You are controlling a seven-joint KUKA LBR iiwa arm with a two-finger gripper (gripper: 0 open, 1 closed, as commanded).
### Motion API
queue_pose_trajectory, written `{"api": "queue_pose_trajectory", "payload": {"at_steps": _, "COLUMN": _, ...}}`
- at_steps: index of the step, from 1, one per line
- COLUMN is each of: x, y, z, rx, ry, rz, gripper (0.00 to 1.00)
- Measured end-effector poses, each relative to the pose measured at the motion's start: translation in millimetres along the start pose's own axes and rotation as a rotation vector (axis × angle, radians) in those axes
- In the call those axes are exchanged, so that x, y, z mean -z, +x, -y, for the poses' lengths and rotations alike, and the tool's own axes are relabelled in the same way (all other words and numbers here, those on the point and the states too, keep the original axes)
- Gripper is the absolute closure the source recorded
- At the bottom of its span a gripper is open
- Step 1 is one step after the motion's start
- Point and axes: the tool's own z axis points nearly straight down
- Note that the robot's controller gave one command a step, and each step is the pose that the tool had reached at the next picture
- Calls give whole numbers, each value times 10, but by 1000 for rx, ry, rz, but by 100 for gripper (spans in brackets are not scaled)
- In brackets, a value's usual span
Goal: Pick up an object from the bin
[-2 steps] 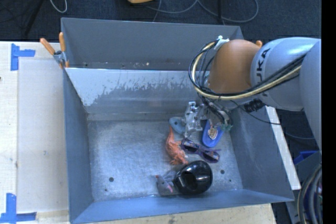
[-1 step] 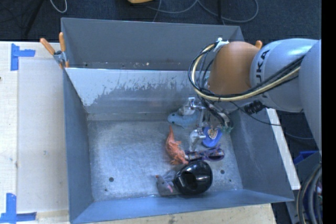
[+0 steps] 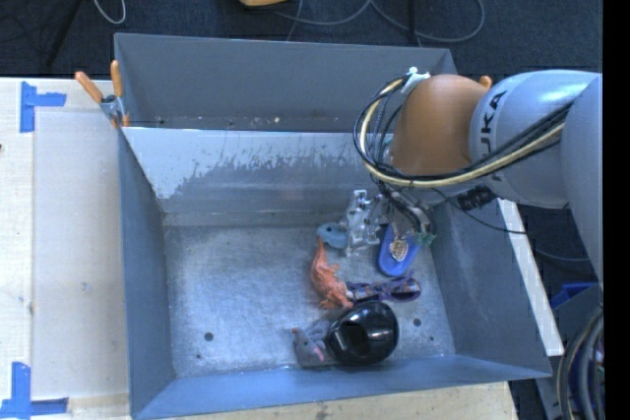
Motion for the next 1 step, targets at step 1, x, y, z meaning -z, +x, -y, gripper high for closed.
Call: {"api": "queue_pose_trajectory", "payload": {"at_steps": 1, "x": 0, "y": 0, "z": 0, "rx": 0, "ry": 0, "rz": 0, "gripper": 100}}
